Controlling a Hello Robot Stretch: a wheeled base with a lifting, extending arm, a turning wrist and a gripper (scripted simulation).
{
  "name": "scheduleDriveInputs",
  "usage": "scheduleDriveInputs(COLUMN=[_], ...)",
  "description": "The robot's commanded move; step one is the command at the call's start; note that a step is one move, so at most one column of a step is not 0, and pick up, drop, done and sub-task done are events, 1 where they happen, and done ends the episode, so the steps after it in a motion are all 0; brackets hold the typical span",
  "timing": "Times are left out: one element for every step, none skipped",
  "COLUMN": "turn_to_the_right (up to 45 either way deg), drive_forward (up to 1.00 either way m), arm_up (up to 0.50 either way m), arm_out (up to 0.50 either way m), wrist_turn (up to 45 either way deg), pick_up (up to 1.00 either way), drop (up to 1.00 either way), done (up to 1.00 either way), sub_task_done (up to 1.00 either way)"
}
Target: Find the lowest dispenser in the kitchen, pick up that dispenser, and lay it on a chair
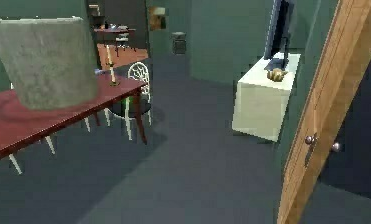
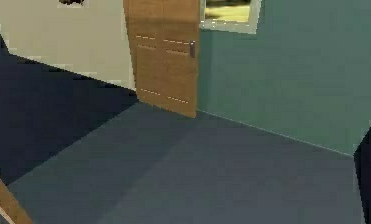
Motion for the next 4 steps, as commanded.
scheduleDriveInputs(turn_to_the_right=[0.0, 0.0, -3.0, 0.0], drive_forward=[1.0, 1.0, 0.0, 0.05], arm_up=[0.0, 0.0, 0.0, 0.0], arm_out=[0.0, 0.0, 0.0, 0.0], wrist_turn=[0.0, 0.0, 0.0, 0.0], pick_up=[0.0, 0.0, 0.0, 0.0], drop=[0.0, 0.0, 0.0, 0.0], done=[0.0, 0.0, 0.0, 0.0], sub_task_done=[0.0, 0.0, 0.0, 0.0])
